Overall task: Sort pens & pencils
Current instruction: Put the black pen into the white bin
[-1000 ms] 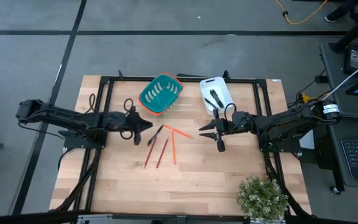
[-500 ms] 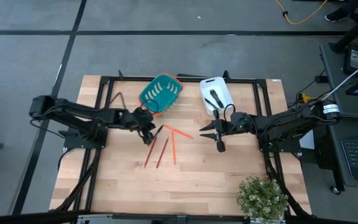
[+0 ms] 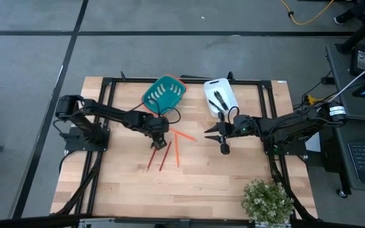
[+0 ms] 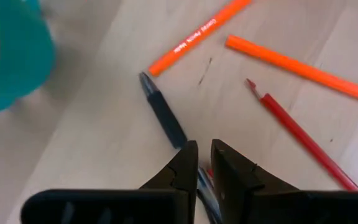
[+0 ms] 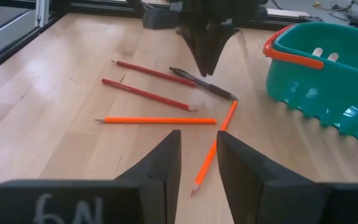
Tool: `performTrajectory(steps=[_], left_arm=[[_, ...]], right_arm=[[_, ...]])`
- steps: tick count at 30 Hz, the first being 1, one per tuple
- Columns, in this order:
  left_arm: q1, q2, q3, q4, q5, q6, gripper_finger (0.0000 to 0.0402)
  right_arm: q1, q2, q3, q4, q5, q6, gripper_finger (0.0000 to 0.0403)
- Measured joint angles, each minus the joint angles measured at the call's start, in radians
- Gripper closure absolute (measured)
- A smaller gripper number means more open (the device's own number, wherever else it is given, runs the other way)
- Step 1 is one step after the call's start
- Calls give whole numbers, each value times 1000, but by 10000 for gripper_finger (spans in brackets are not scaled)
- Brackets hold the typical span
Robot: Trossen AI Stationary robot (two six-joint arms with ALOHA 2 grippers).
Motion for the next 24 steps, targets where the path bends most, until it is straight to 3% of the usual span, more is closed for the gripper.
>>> performTrajectory(steps=[9,24], left_arm=[[0,44,4,-2,48,-9,360],[0,44,3,-36,-12,-9,360]], right_arm=[[0,0,0,-15,0,-3,299],[0,0,0,-19,0,-1,299]])
